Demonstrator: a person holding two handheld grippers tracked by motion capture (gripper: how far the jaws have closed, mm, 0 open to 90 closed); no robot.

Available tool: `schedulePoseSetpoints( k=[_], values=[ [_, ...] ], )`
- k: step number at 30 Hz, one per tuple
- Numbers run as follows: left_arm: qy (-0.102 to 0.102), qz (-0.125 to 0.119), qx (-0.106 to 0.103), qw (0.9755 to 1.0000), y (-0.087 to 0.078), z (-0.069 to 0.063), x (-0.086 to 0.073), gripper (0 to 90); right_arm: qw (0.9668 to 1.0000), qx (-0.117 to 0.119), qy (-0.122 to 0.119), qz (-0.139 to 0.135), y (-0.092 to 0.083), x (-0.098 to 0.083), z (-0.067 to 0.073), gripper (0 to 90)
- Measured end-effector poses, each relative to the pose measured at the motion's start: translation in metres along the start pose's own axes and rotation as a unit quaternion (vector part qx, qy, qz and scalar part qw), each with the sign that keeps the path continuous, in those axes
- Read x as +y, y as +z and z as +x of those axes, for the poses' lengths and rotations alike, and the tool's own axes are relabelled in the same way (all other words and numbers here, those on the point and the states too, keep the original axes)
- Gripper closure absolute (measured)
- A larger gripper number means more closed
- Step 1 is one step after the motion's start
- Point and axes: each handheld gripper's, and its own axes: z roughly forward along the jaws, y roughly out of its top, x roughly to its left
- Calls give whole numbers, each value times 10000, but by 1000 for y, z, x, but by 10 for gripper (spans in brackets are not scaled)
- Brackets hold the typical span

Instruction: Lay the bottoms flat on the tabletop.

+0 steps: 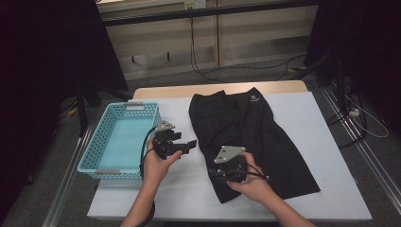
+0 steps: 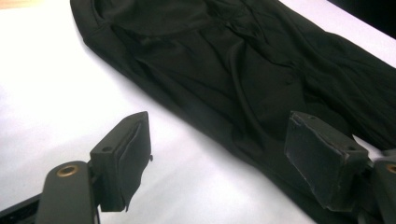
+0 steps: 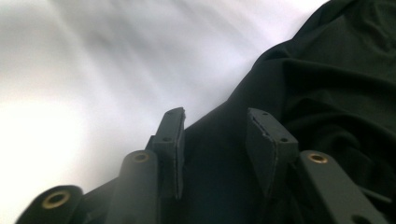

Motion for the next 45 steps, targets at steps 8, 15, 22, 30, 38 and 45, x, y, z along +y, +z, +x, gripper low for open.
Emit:
schedulePoseSetpoints(
  k=[8, 15, 22, 30, 38, 45],
  values=[
    [2, 1, 79, 10000, -5, 2, -2, 226, 9987, -353, 238, 274, 21, -4, -5, 741],
    [43, -13, 67, 10000, -6, 1, 0, 226, 9974, 86, 714, -59, 6, -4, -16, 900],
    [7, -64, 85, 9999, -7, 2, 0, 226, 9958, 94, 854, -327, -16, -2, -23, 900],
    [53, -11, 74, 10000, -5, 0, 0, 226, 9923, -341, 1186, -89, -26, -23, -43, 870],
    [56, 10, 66, 10000, -6, 1, 0, 226, 9933, -797, 835, 50, -21, -20, -39, 721],
    [47, -33, 69, 10000, -7, 1, 1, 224, 9975, -560, 399, -134, -12, -3, -9, 578]
  ],
)
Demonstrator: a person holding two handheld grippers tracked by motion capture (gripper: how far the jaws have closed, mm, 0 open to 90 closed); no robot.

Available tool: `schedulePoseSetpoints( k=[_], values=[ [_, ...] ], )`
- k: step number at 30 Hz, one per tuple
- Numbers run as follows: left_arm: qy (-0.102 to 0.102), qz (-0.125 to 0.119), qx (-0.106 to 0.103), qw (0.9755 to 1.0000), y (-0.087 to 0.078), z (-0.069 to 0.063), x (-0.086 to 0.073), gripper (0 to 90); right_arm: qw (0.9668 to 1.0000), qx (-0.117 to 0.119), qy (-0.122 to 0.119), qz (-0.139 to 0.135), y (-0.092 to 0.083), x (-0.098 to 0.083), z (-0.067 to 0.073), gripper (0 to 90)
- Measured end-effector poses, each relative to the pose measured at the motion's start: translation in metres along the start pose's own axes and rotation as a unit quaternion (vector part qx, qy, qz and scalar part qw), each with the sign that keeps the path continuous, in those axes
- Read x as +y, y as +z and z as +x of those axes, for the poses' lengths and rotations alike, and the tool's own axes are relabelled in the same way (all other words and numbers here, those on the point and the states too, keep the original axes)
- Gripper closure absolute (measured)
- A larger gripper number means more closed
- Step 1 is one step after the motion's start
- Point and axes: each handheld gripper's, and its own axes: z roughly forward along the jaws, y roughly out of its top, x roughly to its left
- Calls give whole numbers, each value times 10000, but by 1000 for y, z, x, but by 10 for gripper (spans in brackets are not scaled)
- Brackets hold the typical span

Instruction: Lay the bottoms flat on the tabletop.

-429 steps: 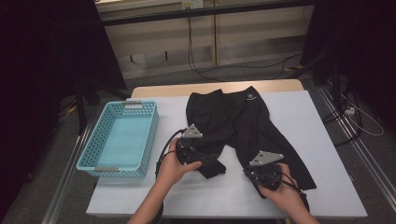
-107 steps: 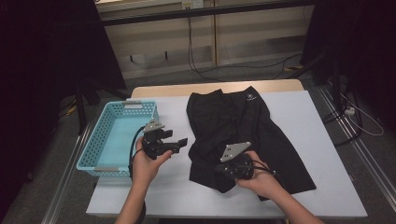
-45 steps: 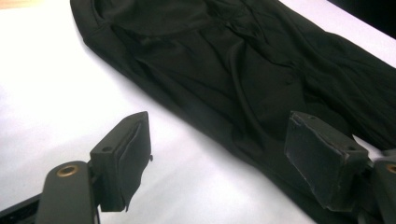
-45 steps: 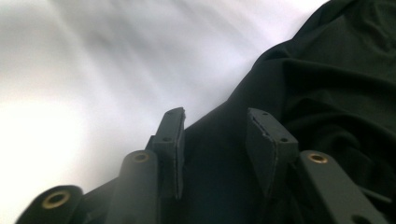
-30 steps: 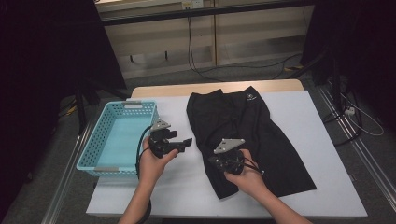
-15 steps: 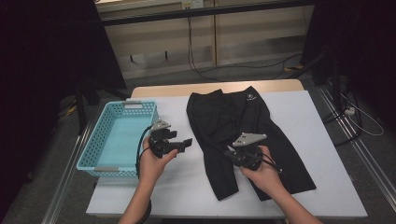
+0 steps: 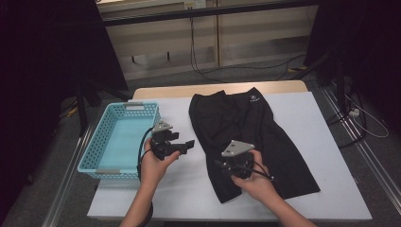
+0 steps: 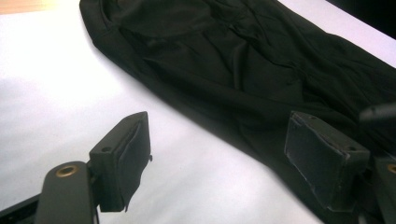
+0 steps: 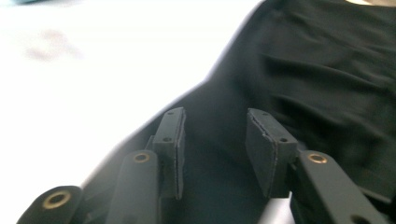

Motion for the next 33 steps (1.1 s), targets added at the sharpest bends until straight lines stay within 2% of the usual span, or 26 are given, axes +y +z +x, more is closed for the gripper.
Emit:
schedulePoseSetpoints(
  k=[2, 3, 6, 7, 8, 11, 13, 14, 17, 19, 24, 27, 30, 33],
  values=[
    [-14, 0, 18, 10000, 0, 0, 0, 224, 9995, 290, -112, 72, 6, 1, 11, 594],
    [-8, 7, 19, 10000, 0, 0, 0, 225, 9987, 420, -201, 199, 11, 0, 19, 605],
    [-24, -20, 11, 10000, 0, -1, 0, 224, 9969, 539, -325, 477, 23, -4, 27, 637],
    [-7, -10, 19, 10000, 0, -1, 0, 224, 9969, 579, -230, 484, 25, -5, 27, 664],
    [22, 15, 12, 10000, -1, 0, 0, 224, 9969, 621, -108, 465, 26, -5, 25, 719],
    [12, 0, 6, 10000, 0, 0, 0, 224, 9965, 680, 62, 483, 26, -6, 17, 892],
    [8, -5, 17, 10000, 0, 0, 0, 224, 9952, 827, 274, 448, 24, -8, 12, 900],
    [-6, -5, -12, 10000, 0, 0, 0, 224, 9952, 848, 292, 401, 22, -7, 10, 900],
    [15, -20, -5, 10000, -2, 0, 1, 224, 9956, 844, 328, 231, 9, -2, 5, 900],
    [20, -13, -1, 10000, -2, 1, 1, 224, 9968, 721, 309, 159, 1, 0, -1, 900],
    [5, -17, 2, 10000, -1, 0, 1, 225, 9973, 518, 526, 57, -16, -6, -22, 900],
    [-13, -24, 3, 10000, -1, 0, 0, 224, 9984, 245, 494, 135, -22, -11, -32, 900],
    [22, 27, 8, 10000, -1, 1, 0, 224, 9970, 329, 655, 235, -18, -19, -37, 900],
    [-11, -18, -10, 10000, -1, -1, 1, 224, 9975, 298, 431, 484, -8, -22, -30, 900]
  ],
)
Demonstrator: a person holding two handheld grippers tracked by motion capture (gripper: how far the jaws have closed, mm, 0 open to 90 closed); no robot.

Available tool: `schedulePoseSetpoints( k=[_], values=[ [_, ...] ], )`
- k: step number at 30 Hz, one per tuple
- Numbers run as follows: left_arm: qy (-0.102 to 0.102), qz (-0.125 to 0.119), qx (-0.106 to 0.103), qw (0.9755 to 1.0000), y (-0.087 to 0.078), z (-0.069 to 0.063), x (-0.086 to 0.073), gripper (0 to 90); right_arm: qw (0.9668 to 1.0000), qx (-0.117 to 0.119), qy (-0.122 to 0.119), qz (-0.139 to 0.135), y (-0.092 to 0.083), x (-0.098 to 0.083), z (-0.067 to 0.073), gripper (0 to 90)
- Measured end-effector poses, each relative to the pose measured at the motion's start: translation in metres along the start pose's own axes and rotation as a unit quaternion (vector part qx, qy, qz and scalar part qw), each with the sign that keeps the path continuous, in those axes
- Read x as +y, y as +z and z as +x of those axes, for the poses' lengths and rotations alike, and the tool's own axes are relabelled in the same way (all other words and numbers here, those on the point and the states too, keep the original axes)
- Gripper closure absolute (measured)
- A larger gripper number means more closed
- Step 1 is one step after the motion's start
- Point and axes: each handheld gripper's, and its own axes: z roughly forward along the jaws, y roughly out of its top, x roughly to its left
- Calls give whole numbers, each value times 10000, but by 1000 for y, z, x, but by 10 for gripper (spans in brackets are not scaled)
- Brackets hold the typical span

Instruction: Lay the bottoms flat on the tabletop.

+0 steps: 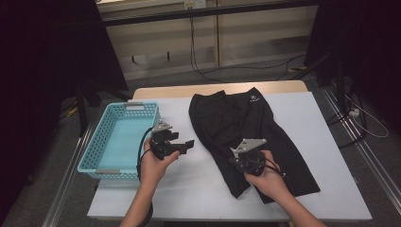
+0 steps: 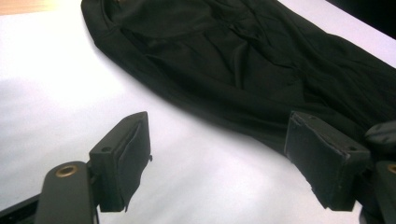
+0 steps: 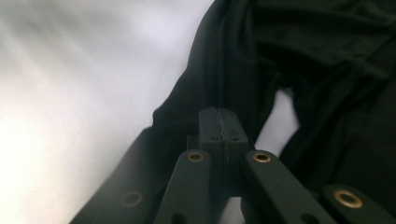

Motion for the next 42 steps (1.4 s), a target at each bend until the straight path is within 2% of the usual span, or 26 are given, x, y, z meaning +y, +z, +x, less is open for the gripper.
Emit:
schedulePoseSetpoints(
  k=[5, 8, 11, 13, 16, 19, 22, 24, 25, 28, 30, 33, 37, 40, 42],
  values=[
    [-20, -10, 2, 10000, -1, 1, 0, 224, 9998, -28, -187, 75, 8, 5, 8, 880],
    [26, 41, 4, 10000, 0, 2, -1, 224, 9995, 2, -293, -124, 7, 8, 13, 766],
    [5, 20, -6, 10000, 1, 1, -1, 224, 9985, 32, -425, -333, 6, 14, 21, 735],
    [3, 32, 7, 10000, 1, 0, -1, 224, 9982, 23, -511, -316, 10, 16, 25, 718],
    [2, 37, -10, 10000, 1, 1, -2, 224, 9985, -117, -444, -288, 17, 19, 23, 693],
    [-25, 43, -16, 10000, 1, 1, -3, 224, 9988, -213, -259, -362, 23, 20, 18, 691],
    [-14, 76, -5, 10000, 1, 2, -4, 224, 9988, -304, -286, -240, 29, 19, 16, 690],
    [-36, 70, 9, 10000, 1, 2, -4, 224, 9989, -352, -289, -146, 33, 18, 16, 716],
    [-18, 75, 3, 10000, 1, 2, -4, 224, 9989, -346, -278, -117, 35, 18, 16, 763],
    [-39, 66, 16, 10000, 0, 3, -5, 224, 9996, -163, -193, -126, 36, 18, 15, 899],
    [-38, 71, 23, 10000, 0, 3, -5, 224, 9997, -13, -126, -202, 33, 20, 15, 900],
    [-41, 57, 17, 10000, 0, 3, -5, 224, 9991, 92, -164, -386, 26, 26, 23, 900],
    [-58, 51, 26, 10000, 0, 3, -6, 224, 9972, 428, -288, -548, 24, 34, 41, 900],
    [-73, 74, 27, 9999, 1, 3, -7, 224, 9951, 710, -373, -580, 31, 37, 56, 898],
    [-70, 120, 10, 9999, 3, 3, -8, 225, 9939, 843, -519, -494, 37, 35, 63, 818]
  ],
)
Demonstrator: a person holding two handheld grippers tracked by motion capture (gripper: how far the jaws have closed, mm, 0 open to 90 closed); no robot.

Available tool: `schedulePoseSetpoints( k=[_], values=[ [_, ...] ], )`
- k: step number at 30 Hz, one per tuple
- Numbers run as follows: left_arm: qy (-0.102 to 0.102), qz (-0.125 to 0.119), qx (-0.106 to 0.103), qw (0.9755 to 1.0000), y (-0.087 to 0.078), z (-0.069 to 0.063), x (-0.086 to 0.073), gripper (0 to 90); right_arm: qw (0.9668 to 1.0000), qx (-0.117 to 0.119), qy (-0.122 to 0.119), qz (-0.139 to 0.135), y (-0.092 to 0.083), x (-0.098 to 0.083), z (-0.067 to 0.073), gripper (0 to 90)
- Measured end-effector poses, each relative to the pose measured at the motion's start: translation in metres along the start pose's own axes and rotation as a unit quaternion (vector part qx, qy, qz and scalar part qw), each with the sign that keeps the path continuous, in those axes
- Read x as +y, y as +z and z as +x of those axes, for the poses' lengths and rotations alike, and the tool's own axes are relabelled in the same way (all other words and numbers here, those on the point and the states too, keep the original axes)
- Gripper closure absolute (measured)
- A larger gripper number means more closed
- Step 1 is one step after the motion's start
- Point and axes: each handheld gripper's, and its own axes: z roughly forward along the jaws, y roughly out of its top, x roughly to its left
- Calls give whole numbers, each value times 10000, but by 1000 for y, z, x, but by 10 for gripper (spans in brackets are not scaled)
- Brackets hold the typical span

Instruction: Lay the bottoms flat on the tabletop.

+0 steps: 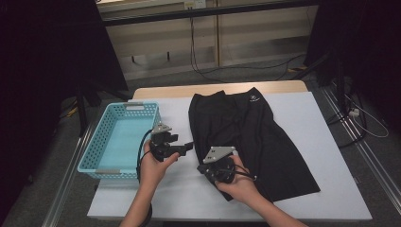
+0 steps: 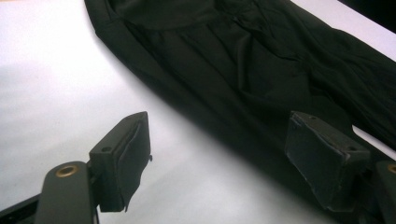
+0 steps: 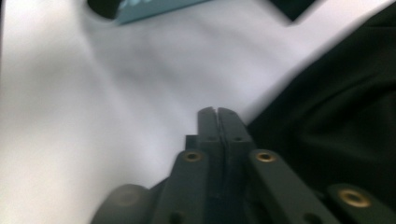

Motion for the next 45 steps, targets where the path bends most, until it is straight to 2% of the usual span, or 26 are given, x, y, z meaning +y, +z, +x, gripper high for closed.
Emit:
schedulePoseSetpoints(
  k=[4, 8, 13, 17, 19, 20, 23, 25, 27, 29, 31, 32, 35, 37, 41, 45],
  values=[
    [-8, 103, -17, 9999, 5, -1, -3, 241, 9999, -122, -13, 49, 1, -2, 0, 737],
    [-22, 255, -69, 9996, 13, -5, -7, 271, 9987, -489, 125, -59, -14, -2, -13, 641],
    [13, 437, -84, 9990, 22, -11, -13, 308, 9956, -928, 154, -16, -28, -10, -27, 556],
    [48, 572, 12, 9983, 29, -14, -18, 363, 9929, -1160, 274, -26, -37, -14, -35, 490],
    [134, 647, 68, 9978, 32, -16, -20, 394, 9919, -1229, 318, -31, -39, -16, -38, 465],
    [103, 651, 28, 9978, 34, -17, -20, 421, 9913, -1271, 338, -32, -41, -17, -40, 455],
    [130, 788, -48, 9968, 36, -20, -21, 504, 9905, -1319, 391, -15, -42, -18, -42, 435],
    [177, 808, -7, 9966, 36, -22, -21, 567, 9902, -1344, 382, -10, -42, -19, -43, 433],
    [133, 884, -131, 9959, 36, -24, -21, 685, 9901, -1347, 394, 1, -42, -19, -44, 429],
    [206, 924, -107, 9955, 37, -26, -21, 730, 9900, -1352, 392, 6, -42, -19, -44, 426],
    [240, 968, -103, 9950, 37, -27, -21, 812, 9902, -1344, 391, -3, -42, -19, -44, 425],
    [161, 974, -190, 9949, 37, -27, -21, 881, 9902, -1338, 395, 0, -42, -19, -44, 424],
    [152, 994, -166, 9948, 37, -27, -19, 897, 9903, -1329, 395, 0, -42, -19, -43, 421],
    [29, 910, -176, 9957, 33, -23, -16, 900, 9906, -1314, 392, -9, -42, -19, -43, 421],
    [-70, 703, -102, 9974, 21, -14, -9, 900, 9911, -1272, 388, -39, -44, -19, -43, 417],
    [-153, 523, 85, 9985, 7, -3, -3, 900, 9918, -1221, 385, -46, -44, -18, -42, 415]
  ],
)
